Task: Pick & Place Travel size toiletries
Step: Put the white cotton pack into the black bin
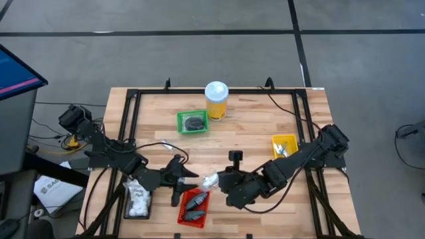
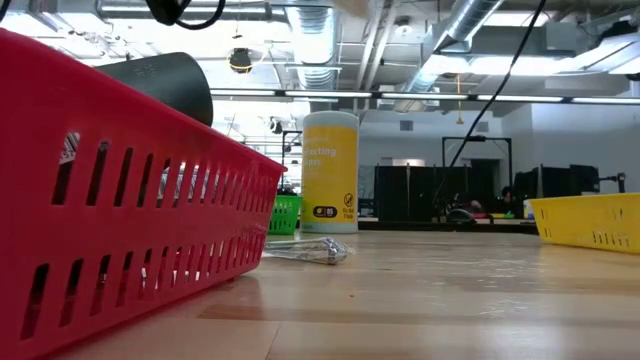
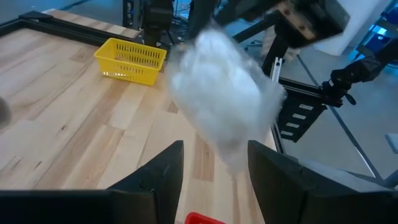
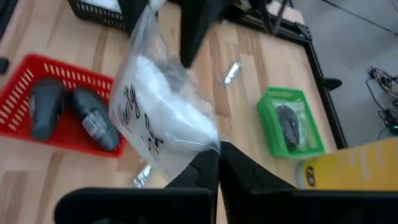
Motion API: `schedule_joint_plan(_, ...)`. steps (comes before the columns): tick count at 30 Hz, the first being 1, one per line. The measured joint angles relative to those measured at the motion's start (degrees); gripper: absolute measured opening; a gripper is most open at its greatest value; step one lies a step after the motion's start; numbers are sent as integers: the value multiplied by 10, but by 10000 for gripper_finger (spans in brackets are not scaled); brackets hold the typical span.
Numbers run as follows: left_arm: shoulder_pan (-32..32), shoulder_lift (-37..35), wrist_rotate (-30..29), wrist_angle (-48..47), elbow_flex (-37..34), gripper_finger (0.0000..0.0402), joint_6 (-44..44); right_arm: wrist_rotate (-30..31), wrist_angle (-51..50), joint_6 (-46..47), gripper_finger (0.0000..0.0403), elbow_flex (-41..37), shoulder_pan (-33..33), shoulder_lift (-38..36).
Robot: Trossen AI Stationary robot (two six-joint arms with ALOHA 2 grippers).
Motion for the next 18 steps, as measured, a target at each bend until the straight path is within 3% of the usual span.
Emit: schedule_joint_plan(18, 4, 0, -10, 23, 0, 167, 30, 3, 19, 4, 0, 0, -14, -34)
